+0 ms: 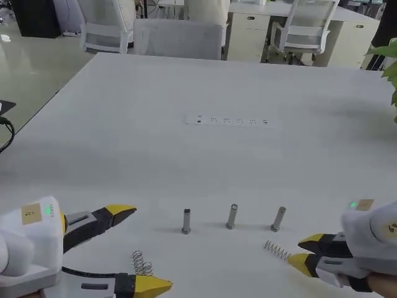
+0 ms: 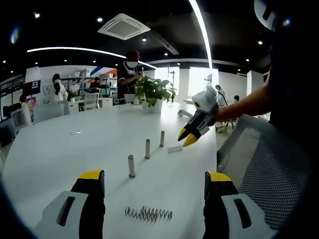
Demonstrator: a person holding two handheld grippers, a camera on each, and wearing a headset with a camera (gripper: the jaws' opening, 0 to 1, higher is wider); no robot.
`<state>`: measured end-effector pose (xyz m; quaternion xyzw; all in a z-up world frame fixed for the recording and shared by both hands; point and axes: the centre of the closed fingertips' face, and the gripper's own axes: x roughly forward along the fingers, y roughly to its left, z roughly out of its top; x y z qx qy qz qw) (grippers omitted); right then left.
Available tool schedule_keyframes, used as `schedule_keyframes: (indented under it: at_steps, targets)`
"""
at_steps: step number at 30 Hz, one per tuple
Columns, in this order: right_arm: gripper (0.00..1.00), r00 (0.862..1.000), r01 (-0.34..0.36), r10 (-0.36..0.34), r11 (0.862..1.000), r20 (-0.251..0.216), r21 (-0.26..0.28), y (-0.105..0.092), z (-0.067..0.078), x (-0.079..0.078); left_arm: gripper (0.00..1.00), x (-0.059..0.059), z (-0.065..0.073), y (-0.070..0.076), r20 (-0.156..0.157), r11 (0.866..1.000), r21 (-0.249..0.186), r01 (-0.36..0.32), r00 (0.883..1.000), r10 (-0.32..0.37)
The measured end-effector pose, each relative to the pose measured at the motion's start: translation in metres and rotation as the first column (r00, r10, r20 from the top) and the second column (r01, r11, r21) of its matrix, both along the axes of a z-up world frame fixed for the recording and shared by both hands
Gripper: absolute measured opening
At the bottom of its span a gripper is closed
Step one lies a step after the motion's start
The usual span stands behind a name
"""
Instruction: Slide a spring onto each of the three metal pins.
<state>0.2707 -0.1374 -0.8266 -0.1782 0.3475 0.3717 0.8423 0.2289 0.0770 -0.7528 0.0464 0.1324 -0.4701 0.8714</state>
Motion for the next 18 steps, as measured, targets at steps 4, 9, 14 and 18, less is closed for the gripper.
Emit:
schedule_keyframes:
  at_steps: [4, 9, 14, 18]
  targets:
    - [0.18, 1.0, -0.008, 0.008, 1.0, -0.024, -0.012, 0.0, -0.007, 0.001, 0.79, 0.0, 0.0, -0.001, -0.001, 1.0, -0.002, 0.0, 1.0, 0.0]
    - [0.17, 0.999, -0.023, 0.022, 1.0, -0.034, -0.022, 0.002, -0.011, 0.0, 0.79, 0.001, 0.0, 0.0, -0.004, 1.0, -0.001, -0.002, 1.0, 0.002]
    - [0.16, 0.998, -0.041, 0.039, 0.999, -0.045, -0.034, 0.005, -0.016, -0.001, 0.79, 0.001, -0.002, 0.0, -0.007, 1.0, 0.0, -0.002, 1.0, 0.002]
    - [0.15, 0.998, -0.039, 0.037, 0.999, -0.055, -0.032, 0.004, -0.017, -0.001, 0.79, 0.001, -0.002, 0.0, -0.009, 1.0, -0.003, -0.003, 1.0, 0.003]
